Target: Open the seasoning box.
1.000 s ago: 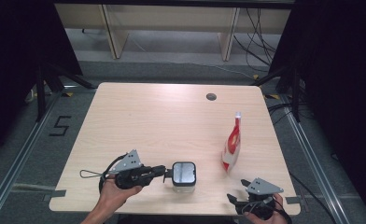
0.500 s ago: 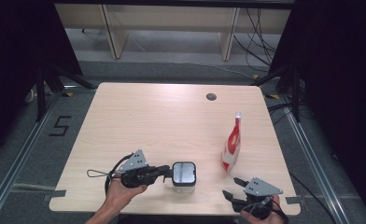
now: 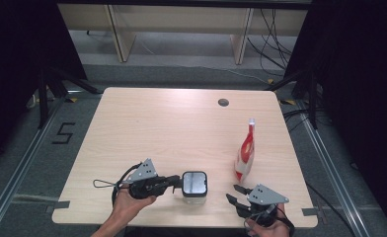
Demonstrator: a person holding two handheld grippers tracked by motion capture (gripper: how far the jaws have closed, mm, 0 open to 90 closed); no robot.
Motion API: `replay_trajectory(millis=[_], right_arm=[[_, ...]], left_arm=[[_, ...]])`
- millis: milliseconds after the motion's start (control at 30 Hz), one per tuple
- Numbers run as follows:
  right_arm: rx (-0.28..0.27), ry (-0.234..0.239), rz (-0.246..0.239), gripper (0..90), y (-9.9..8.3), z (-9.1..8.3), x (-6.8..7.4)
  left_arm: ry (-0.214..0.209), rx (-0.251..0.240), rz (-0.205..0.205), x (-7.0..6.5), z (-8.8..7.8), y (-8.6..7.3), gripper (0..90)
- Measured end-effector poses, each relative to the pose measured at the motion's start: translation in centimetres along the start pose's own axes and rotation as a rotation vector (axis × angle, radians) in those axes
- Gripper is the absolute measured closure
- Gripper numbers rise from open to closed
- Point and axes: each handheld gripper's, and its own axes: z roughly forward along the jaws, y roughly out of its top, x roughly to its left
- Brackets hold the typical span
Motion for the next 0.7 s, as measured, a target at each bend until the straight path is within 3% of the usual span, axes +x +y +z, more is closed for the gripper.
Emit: replay_trajectory(millis=[67, 200, 433, 500, 567, 700], right_arm=[[-0.015, 0.020, 0.018, 64.7, 0.4, 0.4, 0.1], [-0.026, 0.038, -0.015, 70.5, 0.9, 1.0, 0.2], [-0.069, 0.084, -0.038, 80.8, 1.8, 1.9, 1.2], [-0.050, 0.091, -0.018, 81.5, 1.9, 2.0, 1.5], [-0.056, 0.099, -0.044, 82.3, 2.1, 2.3, 1.4], [-0.051, 0.114, -0.050, 84.6, 2.3, 2.6, 1.6]], left_arm=[[-0.001, -0.001, 0.032, 0.1, 0.0, 0.0, 89.0], [0.006, -0.005, 0.007, 0.0, 0.0, -0.1, 89.0], [0.010, -0.004, 0.031, 0.0, -0.1, -0.1, 89.0], [0.004, -0.008, 0.038, 0.1, -0.1, -0.1, 89.1], [0.009, -0.013, 0.026, 0.0, -0.1, -0.2, 89.0], [0.008, -0.013, 0.027, 0.1, -0.1, -0.2, 89.0]])
